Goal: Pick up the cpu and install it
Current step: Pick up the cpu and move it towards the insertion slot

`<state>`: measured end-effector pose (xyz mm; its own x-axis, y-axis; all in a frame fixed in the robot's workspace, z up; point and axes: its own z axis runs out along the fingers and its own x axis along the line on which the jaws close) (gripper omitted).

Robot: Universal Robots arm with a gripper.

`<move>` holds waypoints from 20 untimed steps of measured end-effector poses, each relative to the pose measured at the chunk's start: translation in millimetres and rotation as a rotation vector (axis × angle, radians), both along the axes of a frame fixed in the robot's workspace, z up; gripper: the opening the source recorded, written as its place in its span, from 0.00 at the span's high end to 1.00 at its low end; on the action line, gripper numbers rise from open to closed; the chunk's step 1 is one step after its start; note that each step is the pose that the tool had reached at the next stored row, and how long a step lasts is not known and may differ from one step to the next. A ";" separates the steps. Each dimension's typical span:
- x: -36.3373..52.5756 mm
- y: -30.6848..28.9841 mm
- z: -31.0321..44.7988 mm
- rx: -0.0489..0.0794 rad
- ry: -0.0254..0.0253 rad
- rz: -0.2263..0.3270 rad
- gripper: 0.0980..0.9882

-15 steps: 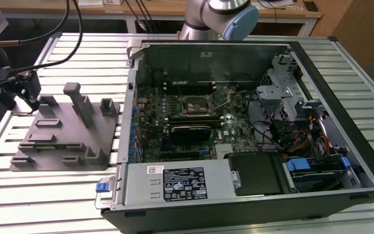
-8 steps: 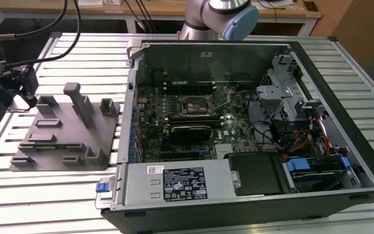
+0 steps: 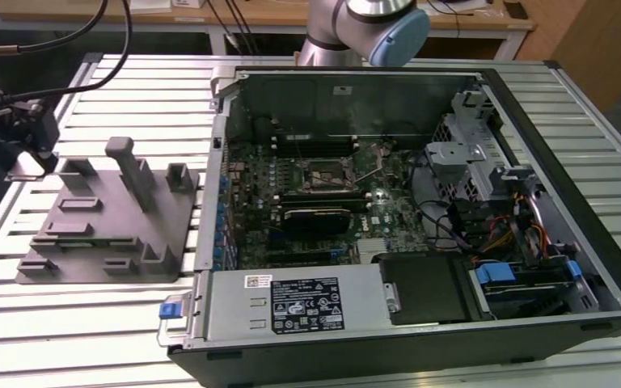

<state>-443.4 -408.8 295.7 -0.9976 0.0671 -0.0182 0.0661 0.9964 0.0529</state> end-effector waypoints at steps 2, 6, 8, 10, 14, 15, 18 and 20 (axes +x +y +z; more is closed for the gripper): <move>0.0 0.0 2.8 0.000 0.0000 0.000 0.50; 0.0 0.0 8.3 0.000 0.0000 0.000 0.50; 0.0 0.0 11.0 0.000 -0.0001 0.000 0.50; 0.0 0.0 13.9 0.000 0.0001 0.000 0.50; 0.0 0.0 19.3 0.000 -0.0001 0.000 0.50; 0.0 0.0 20.7 0.000 0.0000 0.000 0.50; 0.0 0.0 23.1 0.000 -0.0001 0.000 0.50; 0.0 0.0 23.4 0.000 -0.0001 0.000 0.50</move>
